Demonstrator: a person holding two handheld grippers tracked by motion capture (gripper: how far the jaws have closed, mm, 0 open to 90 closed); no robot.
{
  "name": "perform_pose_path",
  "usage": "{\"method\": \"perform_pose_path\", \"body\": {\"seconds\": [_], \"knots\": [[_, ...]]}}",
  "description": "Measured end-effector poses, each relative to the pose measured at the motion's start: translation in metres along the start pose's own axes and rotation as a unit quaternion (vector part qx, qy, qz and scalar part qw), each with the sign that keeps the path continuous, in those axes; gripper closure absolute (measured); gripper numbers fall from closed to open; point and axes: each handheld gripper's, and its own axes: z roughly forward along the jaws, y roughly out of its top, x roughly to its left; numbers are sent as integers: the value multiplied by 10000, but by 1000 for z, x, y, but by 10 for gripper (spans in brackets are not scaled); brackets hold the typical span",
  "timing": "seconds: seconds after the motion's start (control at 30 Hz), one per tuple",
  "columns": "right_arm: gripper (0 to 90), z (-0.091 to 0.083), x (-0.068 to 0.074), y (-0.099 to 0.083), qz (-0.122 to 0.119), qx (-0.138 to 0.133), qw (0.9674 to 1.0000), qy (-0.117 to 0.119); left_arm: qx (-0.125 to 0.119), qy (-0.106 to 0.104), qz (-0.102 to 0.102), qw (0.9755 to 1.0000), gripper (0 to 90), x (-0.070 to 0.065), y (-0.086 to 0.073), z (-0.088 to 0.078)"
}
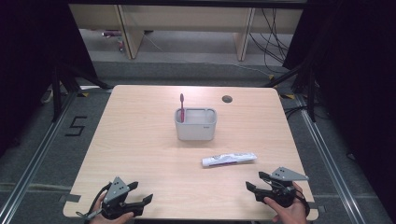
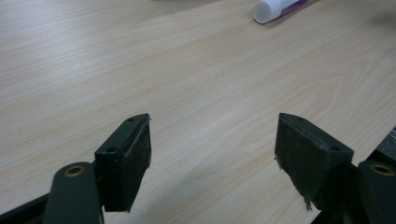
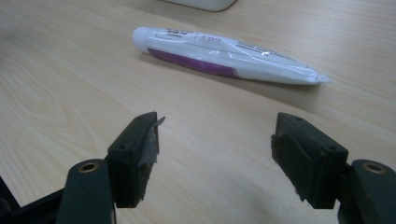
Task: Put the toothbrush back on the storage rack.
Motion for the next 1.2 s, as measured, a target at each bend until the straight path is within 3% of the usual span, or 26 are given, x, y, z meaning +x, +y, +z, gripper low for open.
{"method": "perform_pose_path", "body": {"seconds": [0.03,0.07,0.1,0.13,0.17,0.2,0.23,0.27,0.3,0.33,0.37,0.43,0.5,0.6,0.7,0.73,0.87,0.93,1.0,1.07,1.2], "knots": [[324,1,0,1,-44,1,10000,3,18,10,41,10000,267,0,-1,-1],[324,2,3,1,114,-13,9999,52,31,4,36,10000,267,-1,-1,-1],[326,3,2,2,-4,-24,10000,1,7,-13,32,10000,267,-1,-2,-1],[327,4,4,2,141,15,9999,63,-12,-14,10,10000,267,-2,-2,-1],[330,5,1,3,-25,-16,10000,59,33,19,32,10000,267,-3,-2,-2],[331,6,4,3,100,14,9999,71,-7,-29,12,10000,267,-4,-3,-1],[332,6,2,5,-53,4,10000,7,-6,-46,31,10000,267,-4,-3,-1],[334,8,4,5,91,-17,9999,75,21,-52,47,10000,267,-4,-3,-1],[336,8,2,6,-45,12,10000,1,67,-21,91,9999,267,-4,-4,-2],[338,9,4,7,82,79,9999,42,51,-25,60,10000,267,-5,-4,-2],[339,10,3,8,-21,28,10000,40,54,-18,66,10000,267,-5,-4,-3],[342,12,5,10,53,73,9999,73,41,-40,40,10000,266,-5,-4,-3],[344,15,3,12,-97,10,9999,43,59,-21,61,10000,266,-4,-5,-5],[350,20,6,16,43,59,9999,109,16,-38,51,10000,266,-5,-5,-6],[356,25,8,20,23,66,9999,136,0,-33,18,10000,266,-5,-5,-7],[359,27,6,22,-87,76,9999,127,62,-5,50,10000,266,-4,-5,-8],[370,32,12,26,55,160,9998,145,-30,-23,-34,10000,266,-4,-5,-8],[372,36,10,28,-161,41,9996,224,-12,5,-28,10000,266,-4,-5,-8],[374,37,11,30,-123,125,9994,283,-22,-34,-27,10000,266,-4,-6,-8],[376,39,13,31,-141,74,9998,129,-11,-43,-14,10000,266,-4,-6,-7],[377,43,16,35,-51,101,9997,203,30,-41,21,10000,266,-4,-6,-7]]}}
